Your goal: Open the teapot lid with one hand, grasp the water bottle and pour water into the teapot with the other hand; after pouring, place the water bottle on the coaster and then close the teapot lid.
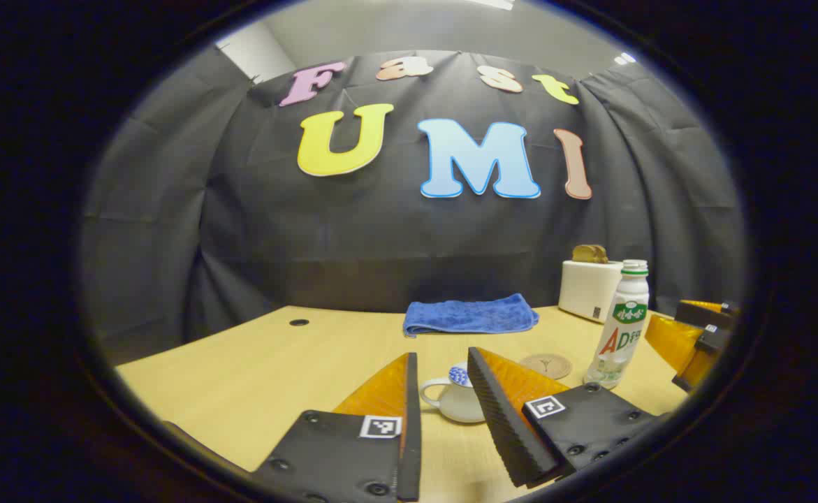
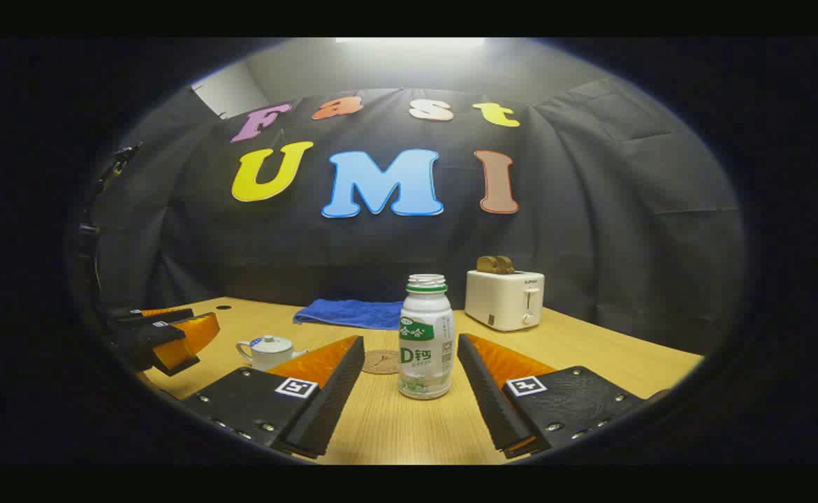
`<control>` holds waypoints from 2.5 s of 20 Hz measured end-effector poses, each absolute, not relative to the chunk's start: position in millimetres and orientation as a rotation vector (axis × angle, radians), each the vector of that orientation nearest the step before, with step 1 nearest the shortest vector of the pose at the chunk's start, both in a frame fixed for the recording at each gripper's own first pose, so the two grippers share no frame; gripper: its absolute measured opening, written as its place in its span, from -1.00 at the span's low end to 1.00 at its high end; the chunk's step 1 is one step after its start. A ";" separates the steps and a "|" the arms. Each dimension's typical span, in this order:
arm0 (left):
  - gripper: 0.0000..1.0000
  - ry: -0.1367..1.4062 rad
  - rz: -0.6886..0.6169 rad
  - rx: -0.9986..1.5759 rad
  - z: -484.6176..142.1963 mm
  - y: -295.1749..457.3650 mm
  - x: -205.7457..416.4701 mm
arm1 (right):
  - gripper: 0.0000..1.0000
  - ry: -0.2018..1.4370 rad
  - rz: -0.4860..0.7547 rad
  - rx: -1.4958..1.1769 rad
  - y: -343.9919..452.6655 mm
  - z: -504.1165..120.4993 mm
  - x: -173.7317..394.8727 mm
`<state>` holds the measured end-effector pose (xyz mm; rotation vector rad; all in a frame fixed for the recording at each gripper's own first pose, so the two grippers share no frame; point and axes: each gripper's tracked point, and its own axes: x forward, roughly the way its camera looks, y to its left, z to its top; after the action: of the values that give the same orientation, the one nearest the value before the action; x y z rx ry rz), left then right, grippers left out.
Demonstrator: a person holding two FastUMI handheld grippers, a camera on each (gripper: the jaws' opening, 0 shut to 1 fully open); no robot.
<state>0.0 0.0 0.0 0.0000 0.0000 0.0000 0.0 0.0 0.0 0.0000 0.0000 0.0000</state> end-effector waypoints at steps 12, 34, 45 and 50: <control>-0.10 0.000 -0.068 0.025 3.3 -32.1 11.2 | 0.66 0.020 -0.022 -0.024 -15.3 0.7 23.4; -0.14 0.135 -0.095 0.056 -39.6 -51.2 84.8 | 0.67 0.079 0.000 -0.002 -16.9 -21.7 39.3; -0.88 0.121 -0.026 0.081 -37.8 -41.2 86.0 | 0.67 0.080 -0.002 0.011 -19.8 -23.8 39.5; -0.77 0.118 -0.024 0.086 -37.8 -39.6 85.7 | 0.96 0.100 0.012 0.026 -18.3 -27.5 40.1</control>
<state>85.7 -39.6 -37.8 0.0856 0.1183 -0.0244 40.1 -18.3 -27.5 0.0264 0.1005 0.0118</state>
